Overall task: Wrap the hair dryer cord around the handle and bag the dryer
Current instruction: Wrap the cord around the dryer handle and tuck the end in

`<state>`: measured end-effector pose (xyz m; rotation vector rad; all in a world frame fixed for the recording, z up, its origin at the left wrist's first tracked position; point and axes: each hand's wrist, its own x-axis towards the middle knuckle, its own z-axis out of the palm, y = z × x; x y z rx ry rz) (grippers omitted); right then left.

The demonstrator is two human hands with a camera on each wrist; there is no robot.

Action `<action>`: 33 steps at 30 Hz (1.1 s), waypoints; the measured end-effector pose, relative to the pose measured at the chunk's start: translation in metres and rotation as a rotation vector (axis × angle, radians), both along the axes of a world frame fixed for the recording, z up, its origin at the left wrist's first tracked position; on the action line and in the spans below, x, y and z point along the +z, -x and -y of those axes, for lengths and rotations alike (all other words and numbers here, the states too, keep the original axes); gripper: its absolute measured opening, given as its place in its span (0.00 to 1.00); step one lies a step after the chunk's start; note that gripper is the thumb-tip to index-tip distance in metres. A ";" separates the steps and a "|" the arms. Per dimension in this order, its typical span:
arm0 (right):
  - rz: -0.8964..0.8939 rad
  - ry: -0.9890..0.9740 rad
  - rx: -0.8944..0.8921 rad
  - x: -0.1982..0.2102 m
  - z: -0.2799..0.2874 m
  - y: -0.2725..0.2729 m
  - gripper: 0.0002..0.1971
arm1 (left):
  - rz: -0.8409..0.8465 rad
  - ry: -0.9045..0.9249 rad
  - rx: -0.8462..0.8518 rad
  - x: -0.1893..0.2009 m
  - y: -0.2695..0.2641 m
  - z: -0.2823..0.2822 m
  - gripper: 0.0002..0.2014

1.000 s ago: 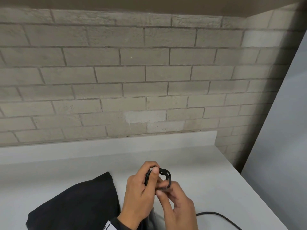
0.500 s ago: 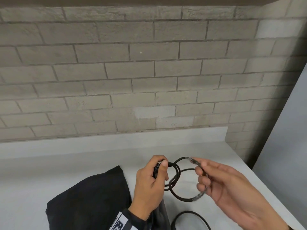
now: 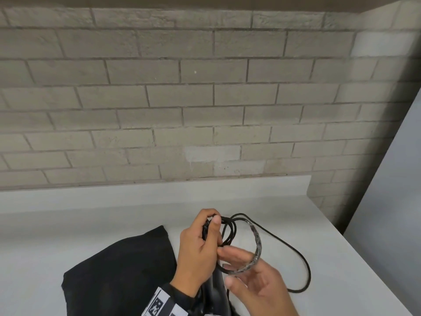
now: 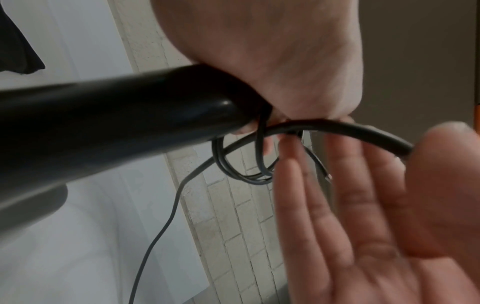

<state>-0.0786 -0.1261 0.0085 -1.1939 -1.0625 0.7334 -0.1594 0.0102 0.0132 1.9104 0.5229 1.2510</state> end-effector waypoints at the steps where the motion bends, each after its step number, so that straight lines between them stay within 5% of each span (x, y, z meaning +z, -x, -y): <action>1: 0.032 -0.006 -0.047 -0.003 -0.001 0.004 0.20 | 0.006 -0.006 0.007 0.000 0.000 -0.001 0.12; 6: -0.073 -0.053 -0.071 -0.011 0.001 0.006 0.21 | 0.017 0.005 0.021 0.001 0.005 -0.004 0.10; 11: -0.609 -0.160 0.119 0.013 0.039 -0.037 0.23 | 0.017 0.022 0.053 0.000 0.013 -0.016 0.12; 13: -0.423 -0.045 0.045 0.020 0.059 -0.050 0.37 | 0.013 0.010 0.051 -0.001 0.016 -0.019 0.13; 15: 0.006 0.234 -0.128 0.035 0.078 -0.070 0.44 | -0.006 -0.018 0.028 -0.001 0.016 -0.019 0.14; 17: 0.292 0.430 0.008 0.048 0.091 -0.088 0.45 | -0.022 -0.040 -0.006 0.000 0.013 -0.018 0.14; 20: 0.298 0.373 -0.100 0.033 0.087 -0.095 0.43 | -0.037 -0.042 -0.045 0.001 0.008 -0.014 0.14; 21: 0.231 0.361 -0.190 0.024 0.092 -0.111 0.39 | -0.038 -0.042 -0.049 0.001 0.007 -0.014 0.14; 23: -0.150 0.134 -0.097 0.011 0.099 -0.117 0.28 | -0.040 -0.043 -0.046 0.001 0.006 -0.013 0.13; 24: -0.146 0.034 -0.126 0.006 0.100 -0.120 0.20 | -0.046 -0.044 -0.043 0.001 0.006 -0.013 0.13; 26: -0.144 0.130 -0.252 -0.005 0.096 -0.116 0.27 | -0.062 -0.046 -0.038 0.001 0.006 -0.014 0.14; 29: 0.382 0.362 -0.495 -0.018 0.114 -0.124 0.19 | -0.078 -0.052 -0.049 0.002 0.009 -0.016 0.15; 33: 0.527 0.610 -0.572 -0.028 0.129 -0.134 0.16 | -0.088 -0.054 -0.082 0.002 0.006 -0.013 0.15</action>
